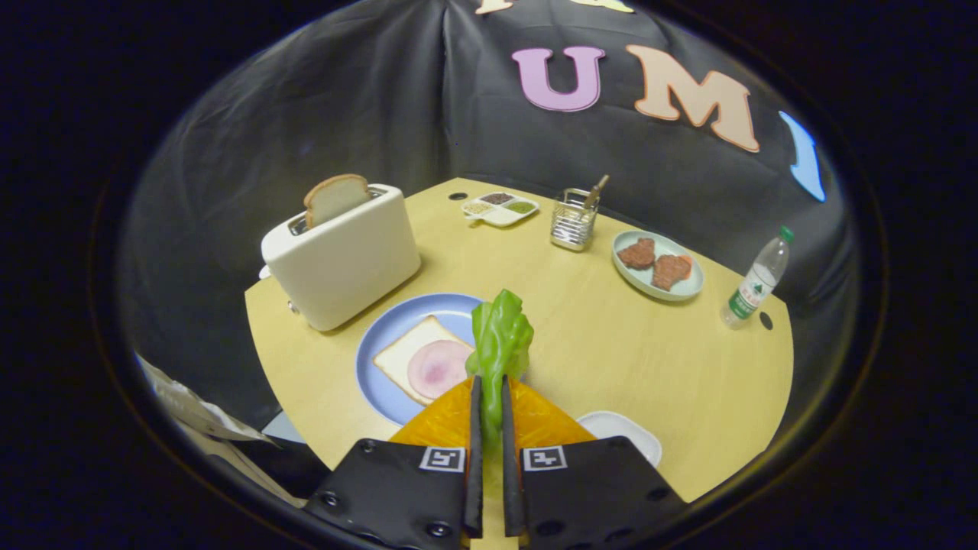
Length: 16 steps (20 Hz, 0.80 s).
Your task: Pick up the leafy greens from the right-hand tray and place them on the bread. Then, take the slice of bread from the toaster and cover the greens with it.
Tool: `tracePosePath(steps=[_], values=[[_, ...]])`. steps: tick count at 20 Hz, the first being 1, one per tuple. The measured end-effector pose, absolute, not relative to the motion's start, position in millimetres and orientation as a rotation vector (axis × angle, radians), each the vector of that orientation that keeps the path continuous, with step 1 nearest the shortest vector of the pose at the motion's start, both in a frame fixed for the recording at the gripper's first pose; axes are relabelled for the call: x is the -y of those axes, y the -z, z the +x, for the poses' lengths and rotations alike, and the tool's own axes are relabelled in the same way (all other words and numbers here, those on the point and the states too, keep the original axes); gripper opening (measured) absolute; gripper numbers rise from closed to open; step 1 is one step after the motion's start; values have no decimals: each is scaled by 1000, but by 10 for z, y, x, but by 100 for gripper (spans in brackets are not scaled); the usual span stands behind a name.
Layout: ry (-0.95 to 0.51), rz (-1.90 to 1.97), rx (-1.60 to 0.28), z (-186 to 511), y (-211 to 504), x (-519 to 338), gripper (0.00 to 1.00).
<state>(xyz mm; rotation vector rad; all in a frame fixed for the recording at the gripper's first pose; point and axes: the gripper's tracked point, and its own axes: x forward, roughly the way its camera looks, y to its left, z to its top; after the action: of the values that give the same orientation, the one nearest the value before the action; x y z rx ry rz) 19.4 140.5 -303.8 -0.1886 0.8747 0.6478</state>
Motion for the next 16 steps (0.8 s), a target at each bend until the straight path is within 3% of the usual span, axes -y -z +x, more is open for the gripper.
tracePosePath(steps=[16], values=[[-809, -212, -934, 79, 3293, -2370, 14]])
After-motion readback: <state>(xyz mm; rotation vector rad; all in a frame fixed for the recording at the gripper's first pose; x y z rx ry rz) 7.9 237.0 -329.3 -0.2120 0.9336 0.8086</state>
